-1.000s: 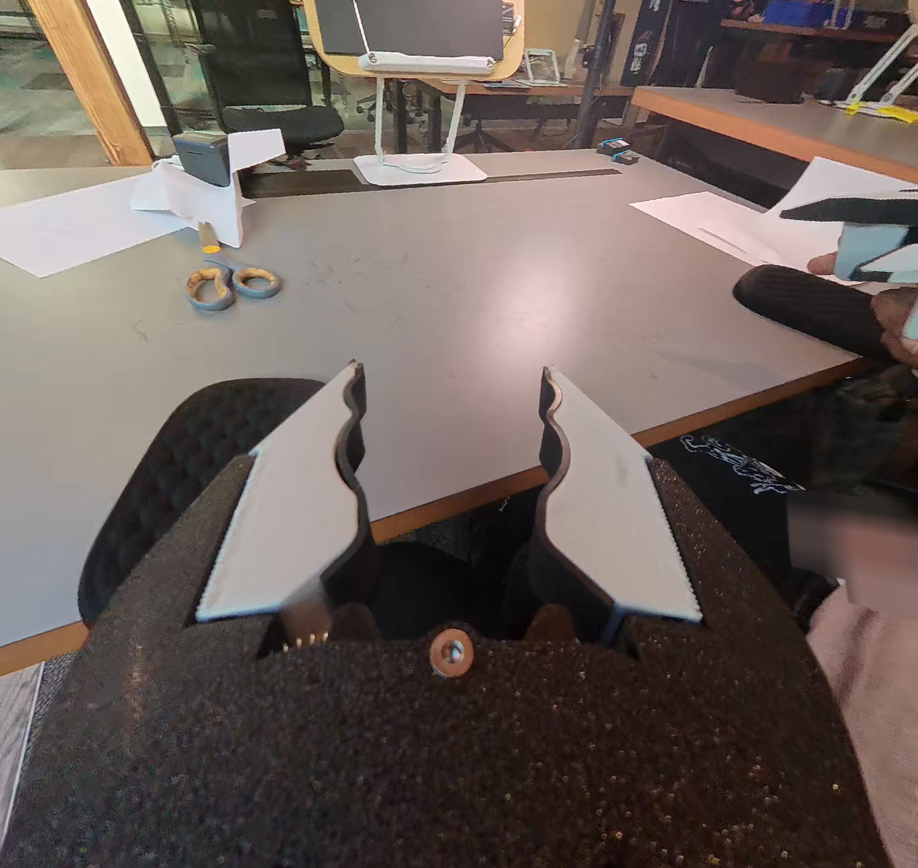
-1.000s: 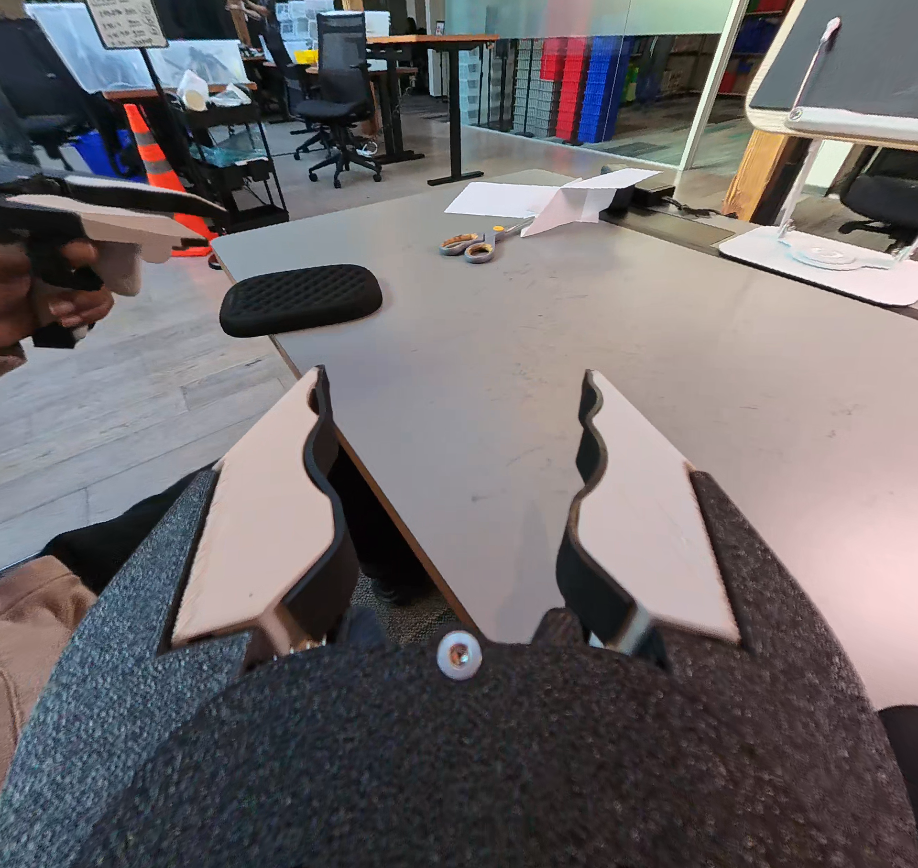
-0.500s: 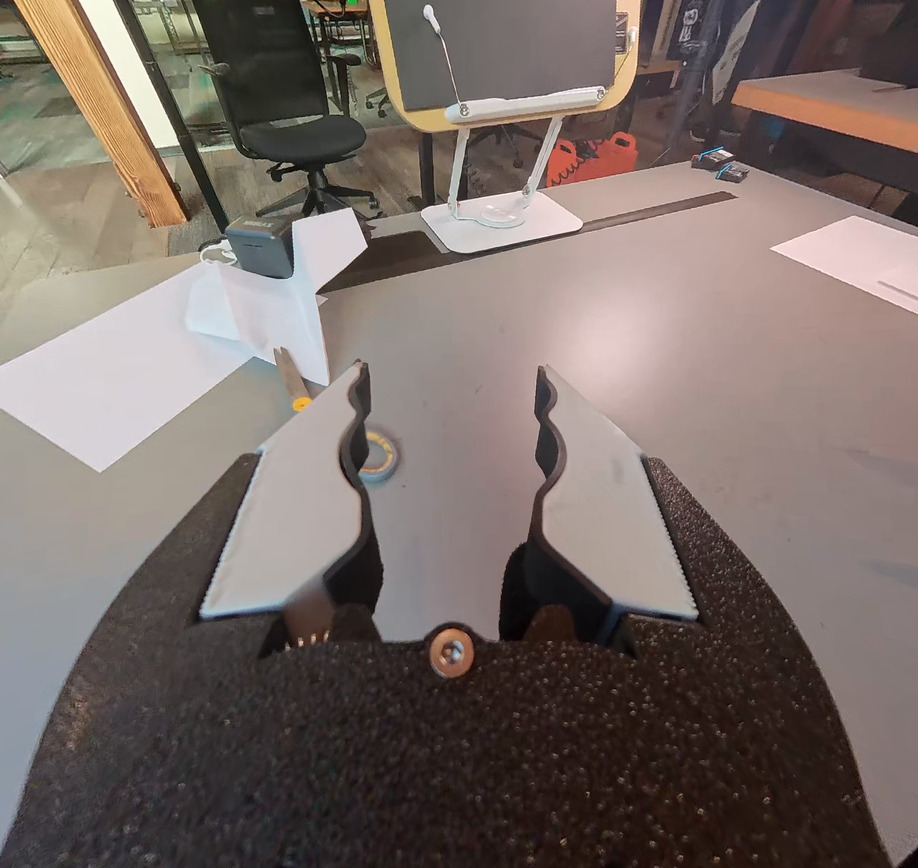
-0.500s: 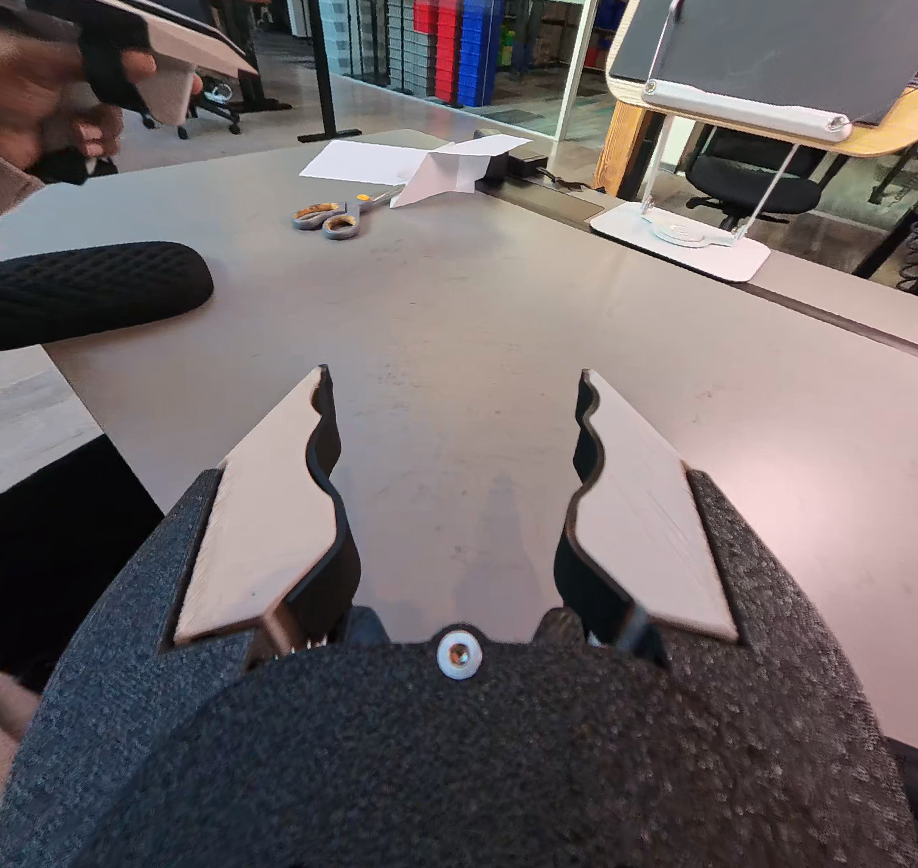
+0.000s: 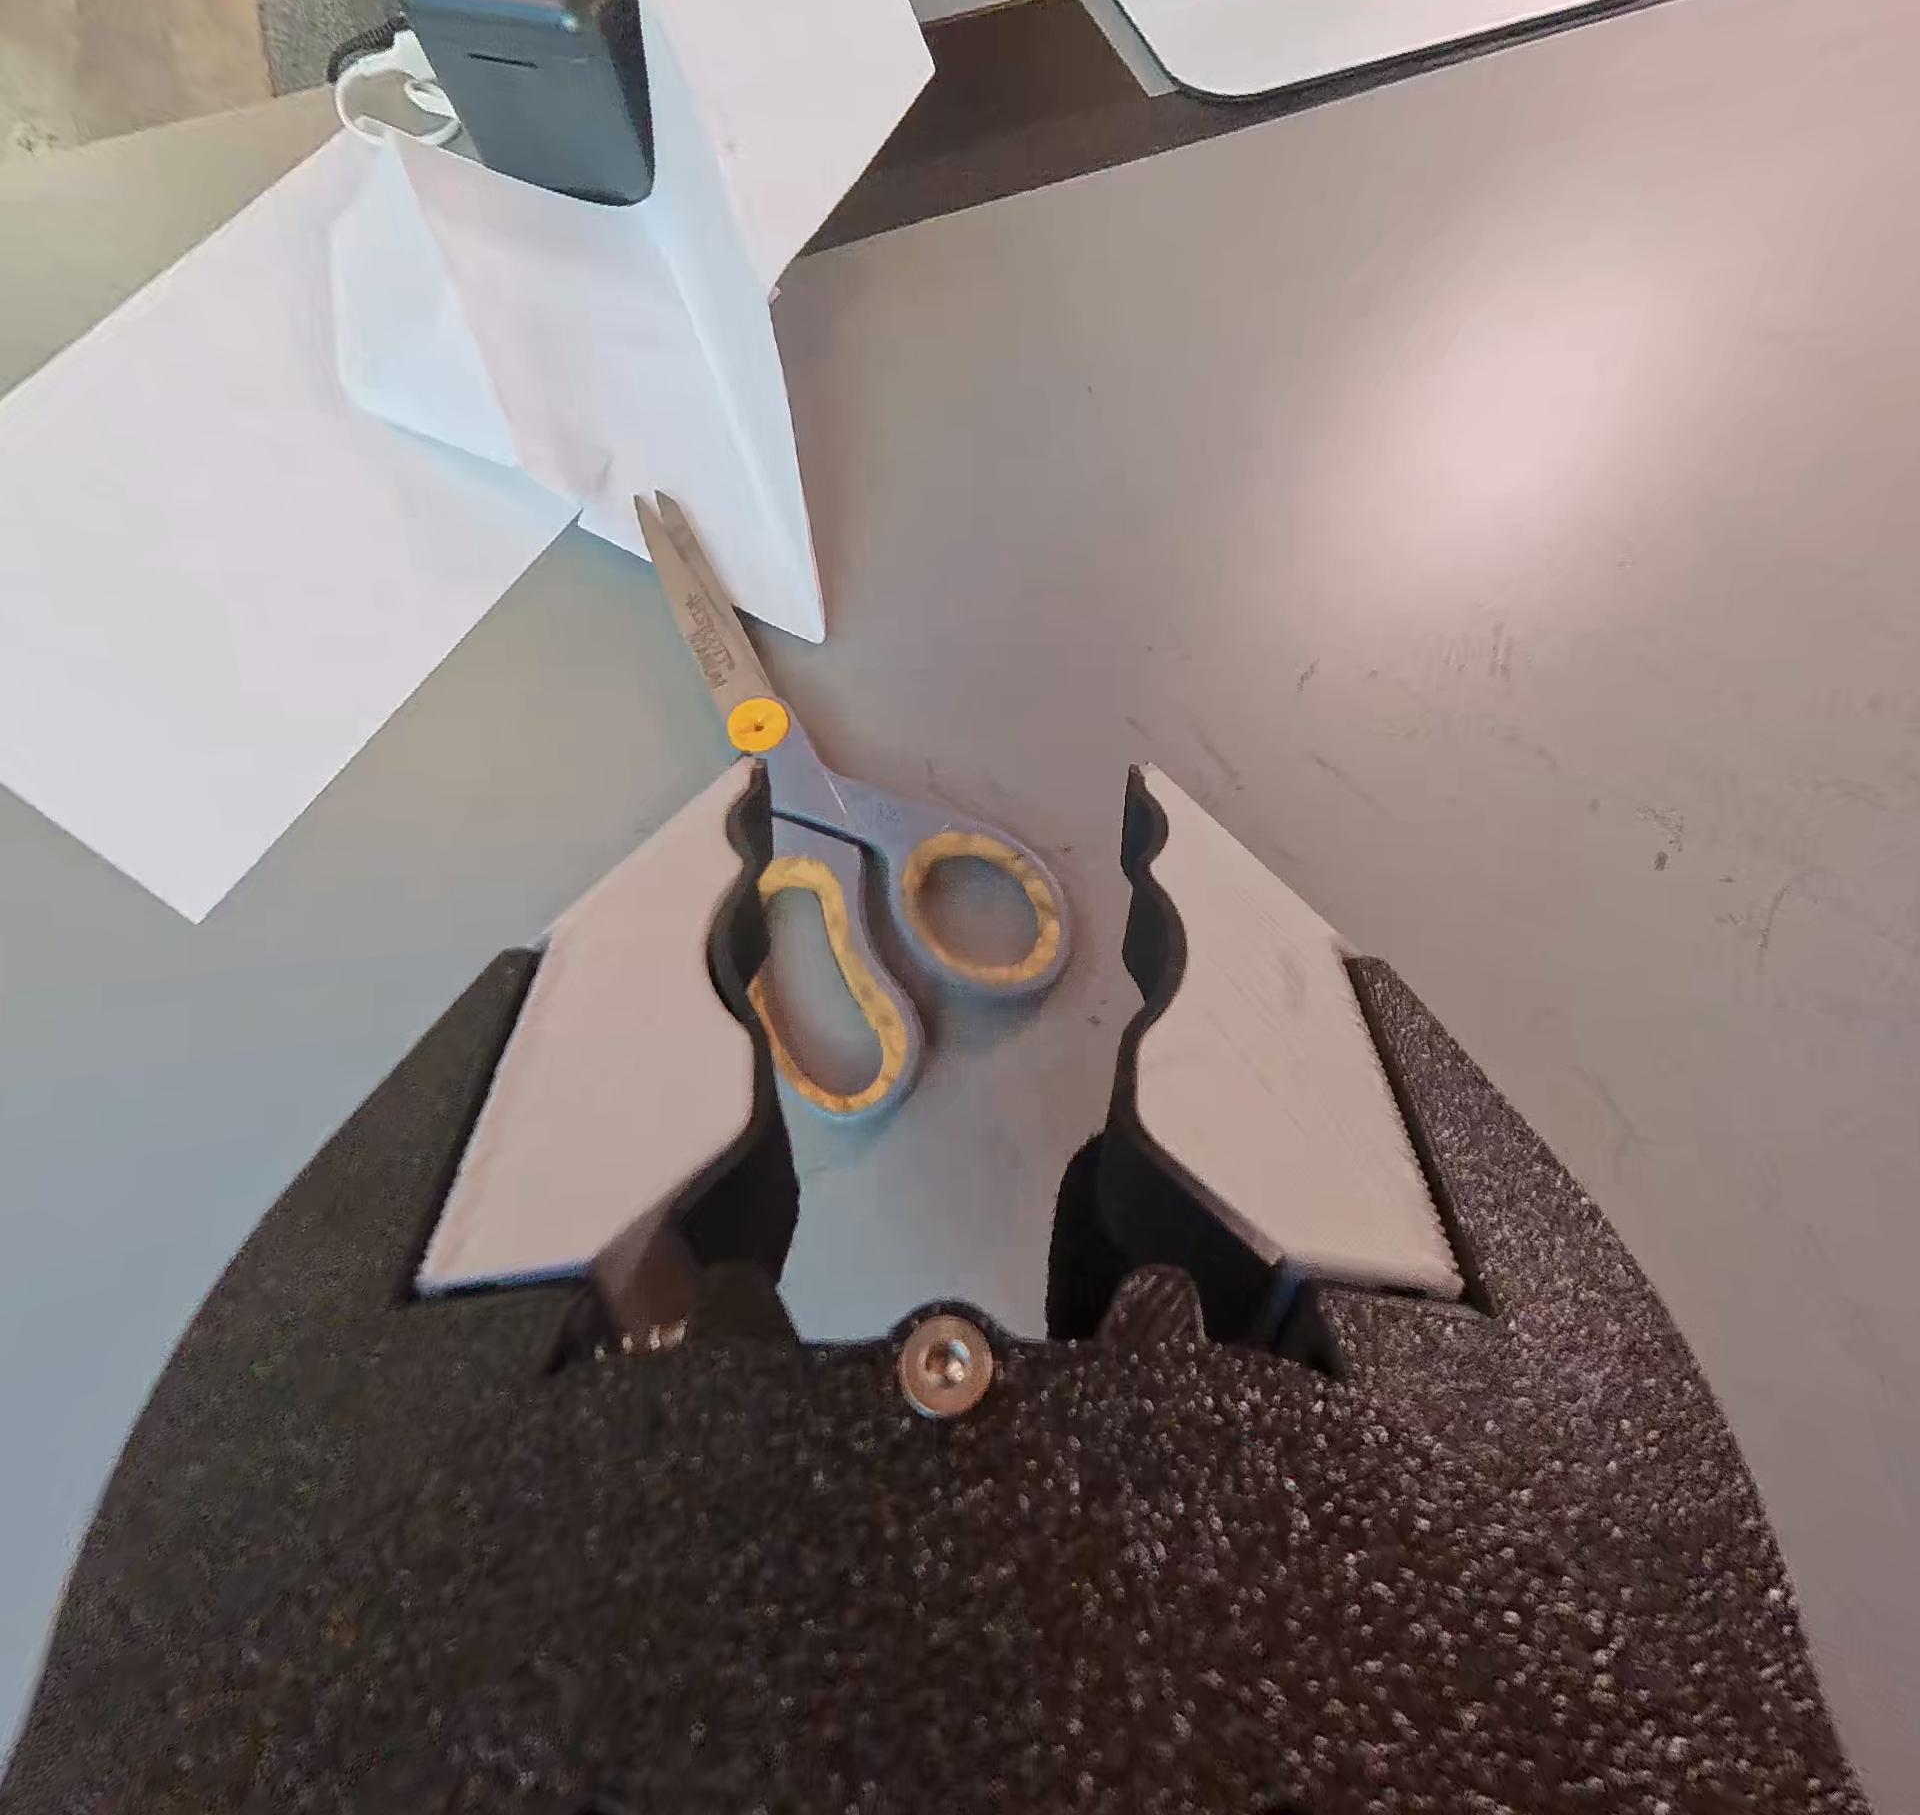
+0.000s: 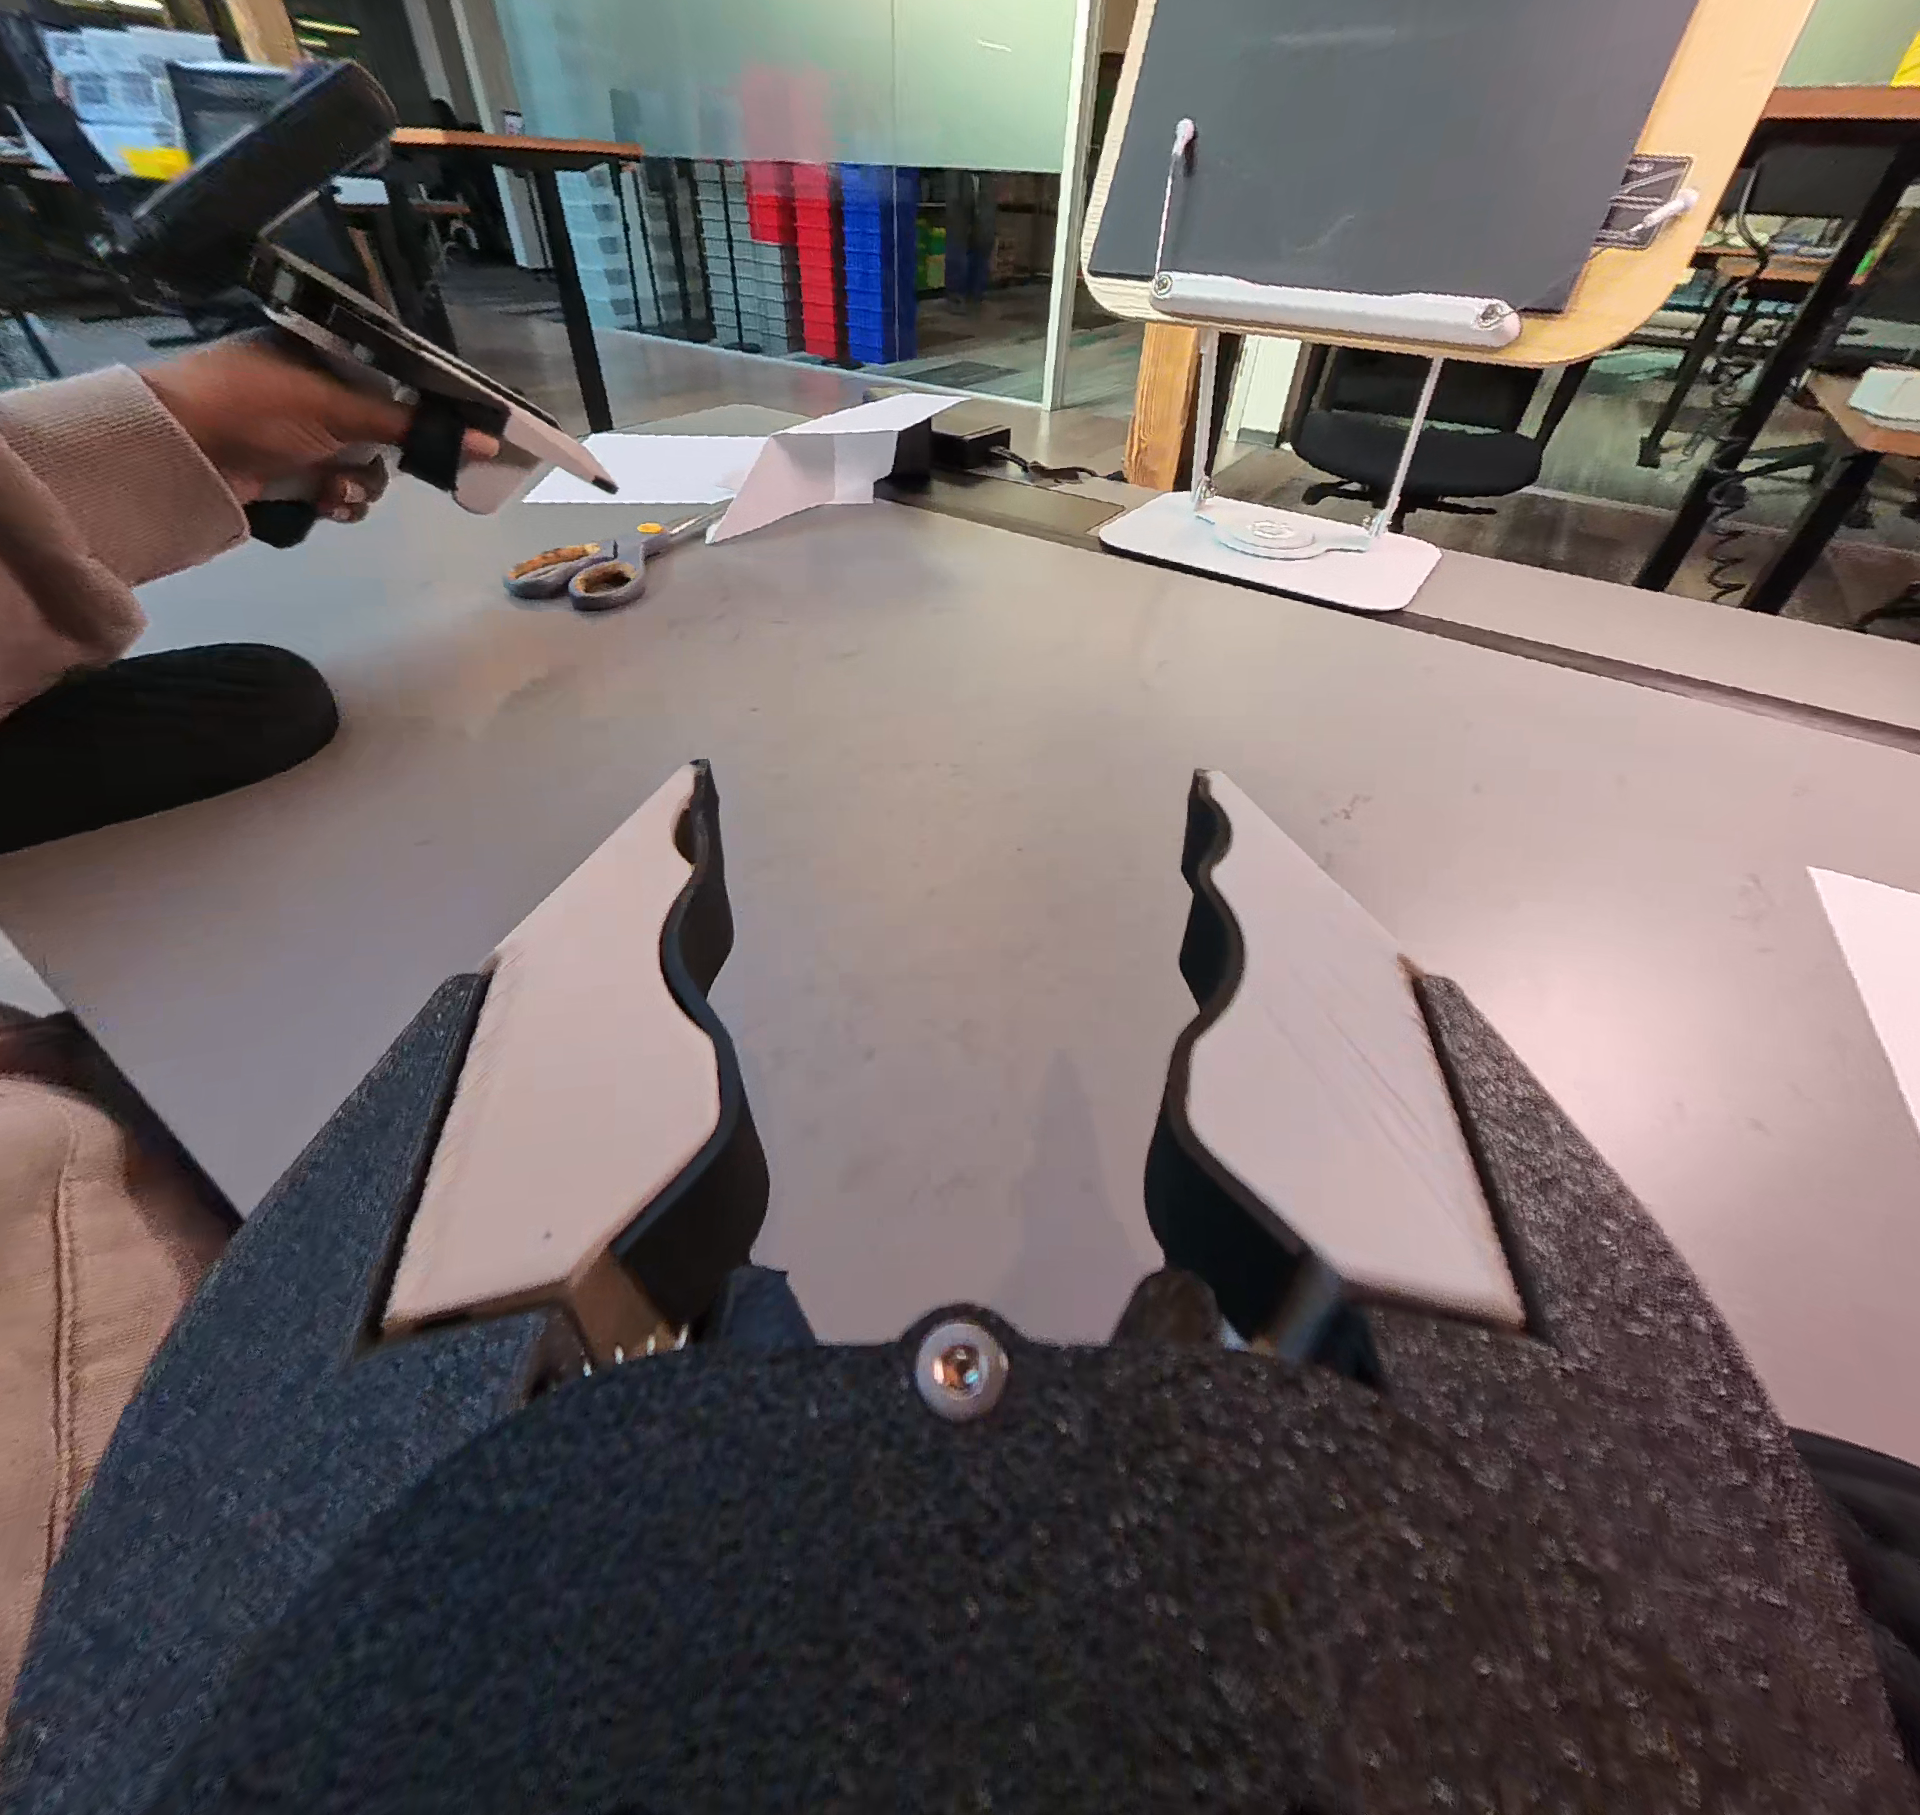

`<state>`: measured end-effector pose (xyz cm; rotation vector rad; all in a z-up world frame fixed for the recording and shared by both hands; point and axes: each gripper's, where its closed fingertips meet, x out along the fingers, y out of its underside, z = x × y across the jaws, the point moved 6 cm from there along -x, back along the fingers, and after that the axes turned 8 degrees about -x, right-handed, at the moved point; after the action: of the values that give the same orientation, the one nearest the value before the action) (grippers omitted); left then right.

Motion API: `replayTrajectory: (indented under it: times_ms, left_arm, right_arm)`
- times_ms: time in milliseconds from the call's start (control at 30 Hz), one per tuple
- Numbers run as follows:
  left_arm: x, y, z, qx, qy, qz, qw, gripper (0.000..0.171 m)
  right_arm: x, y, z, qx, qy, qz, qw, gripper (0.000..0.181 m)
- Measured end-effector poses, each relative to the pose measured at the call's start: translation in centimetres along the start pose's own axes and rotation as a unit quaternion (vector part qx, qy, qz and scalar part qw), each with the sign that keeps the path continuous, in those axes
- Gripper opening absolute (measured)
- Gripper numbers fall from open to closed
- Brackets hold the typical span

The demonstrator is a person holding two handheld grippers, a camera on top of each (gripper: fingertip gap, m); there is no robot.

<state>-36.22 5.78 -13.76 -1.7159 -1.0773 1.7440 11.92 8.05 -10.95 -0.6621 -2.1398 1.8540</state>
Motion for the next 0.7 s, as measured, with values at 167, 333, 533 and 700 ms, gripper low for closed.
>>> replayTrajectory:
  times_ms: [167, 333, 533, 700]
  left_arm:
    - [3.7, 0.8, 2.4, -0.007, 0.002, 0.036, 0.999, 0.067]
    - [7.2, 0.5, 5.2, -0.023, -0.016, 0.08, 0.996, 0.059]
    - [8.5, 0.5, 4.8, 0.003, -0.018, 0.104, 0.994, 0.027]
    - [7.0, 1.5, 4.5, 0.02, -0.003, 0.122, 0.992, 0.021]
  right_arm:
    - [1.8, 0.2, 0.2, 0.001, 0.005, 0.03, 1.0, 0.087]
    - [4.1, 0.7, -0.3, -0.028, -0.018, 0.065, 0.997, 0.085]
    - [6.5, 0.8, -1.5, -0.03, -0.039, 0.065, 0.997, 0.085]
    - [6.1, 0.0, -0.4, -0.038, -0.04, 0.047, 0.997, 0.081]
